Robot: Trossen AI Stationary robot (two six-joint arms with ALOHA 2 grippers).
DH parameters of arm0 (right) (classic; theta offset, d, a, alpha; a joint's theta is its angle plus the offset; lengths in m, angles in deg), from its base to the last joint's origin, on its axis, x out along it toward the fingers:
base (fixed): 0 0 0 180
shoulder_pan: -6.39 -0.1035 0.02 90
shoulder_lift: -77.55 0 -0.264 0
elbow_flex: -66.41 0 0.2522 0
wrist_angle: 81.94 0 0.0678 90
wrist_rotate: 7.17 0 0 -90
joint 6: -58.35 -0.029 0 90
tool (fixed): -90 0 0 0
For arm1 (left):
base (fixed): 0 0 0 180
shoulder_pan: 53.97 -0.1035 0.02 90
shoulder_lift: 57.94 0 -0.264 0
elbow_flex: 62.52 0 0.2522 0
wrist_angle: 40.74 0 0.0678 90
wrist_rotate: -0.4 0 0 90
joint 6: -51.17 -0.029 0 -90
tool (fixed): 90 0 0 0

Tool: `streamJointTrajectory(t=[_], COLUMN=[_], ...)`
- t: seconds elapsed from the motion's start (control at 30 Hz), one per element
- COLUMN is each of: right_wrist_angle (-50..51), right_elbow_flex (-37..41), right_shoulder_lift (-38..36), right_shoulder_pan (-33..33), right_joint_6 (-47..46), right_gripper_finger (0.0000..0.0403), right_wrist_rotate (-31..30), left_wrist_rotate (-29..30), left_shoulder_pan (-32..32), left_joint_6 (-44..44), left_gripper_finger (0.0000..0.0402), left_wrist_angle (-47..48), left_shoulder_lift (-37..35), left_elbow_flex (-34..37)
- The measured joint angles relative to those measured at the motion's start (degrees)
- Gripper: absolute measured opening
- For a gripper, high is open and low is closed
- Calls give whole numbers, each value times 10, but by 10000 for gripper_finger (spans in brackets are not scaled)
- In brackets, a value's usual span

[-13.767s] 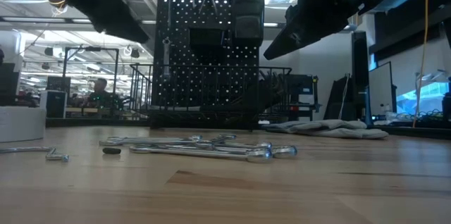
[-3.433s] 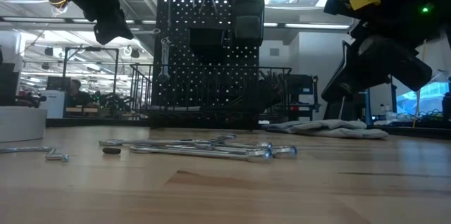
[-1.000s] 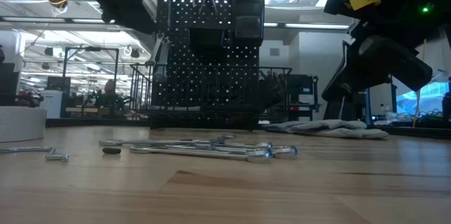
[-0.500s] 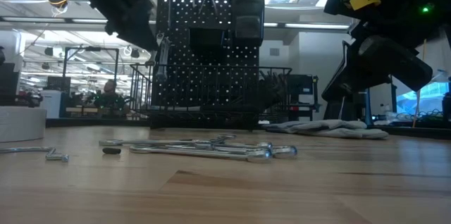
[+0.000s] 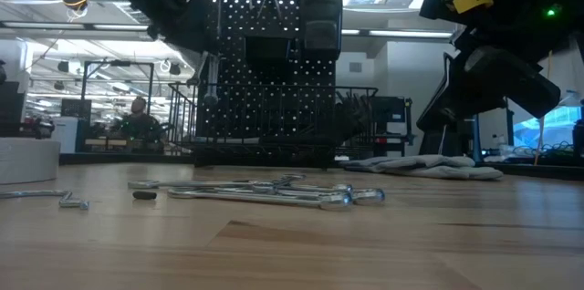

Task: Hang tools onto peg board
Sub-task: Hang the wrench on the peg board

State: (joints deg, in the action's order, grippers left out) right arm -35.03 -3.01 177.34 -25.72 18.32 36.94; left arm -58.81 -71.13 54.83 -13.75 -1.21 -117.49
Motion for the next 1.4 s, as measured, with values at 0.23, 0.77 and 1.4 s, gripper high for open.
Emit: streamJointTrajectory(t=[0.23, 0.77, 1.4], right_wrist_angle=[0, 0, 4], right_elbow_flex=[0, 0, 0], right_shoulder_lift=[0, 0, 0], right_shoulder_pan=[0, 0, 0], right_joint_6=[0, 1, 1], right_gripper_finger=[24, 24, 24], right_wrist_rotate=[0, 0, 1], left_wrist_rotate=[12, 16, 17], left_shoulder_pan=[-19, -41, 6], left_joint_6=[-25, -92, -178], left_gripper_finger=[164, 164, 164], left_wrist_angle=[-5, -81, -103], left_shoulder_lift=[0, 0, -40], left_elbow_flex=[0, 0, 0])
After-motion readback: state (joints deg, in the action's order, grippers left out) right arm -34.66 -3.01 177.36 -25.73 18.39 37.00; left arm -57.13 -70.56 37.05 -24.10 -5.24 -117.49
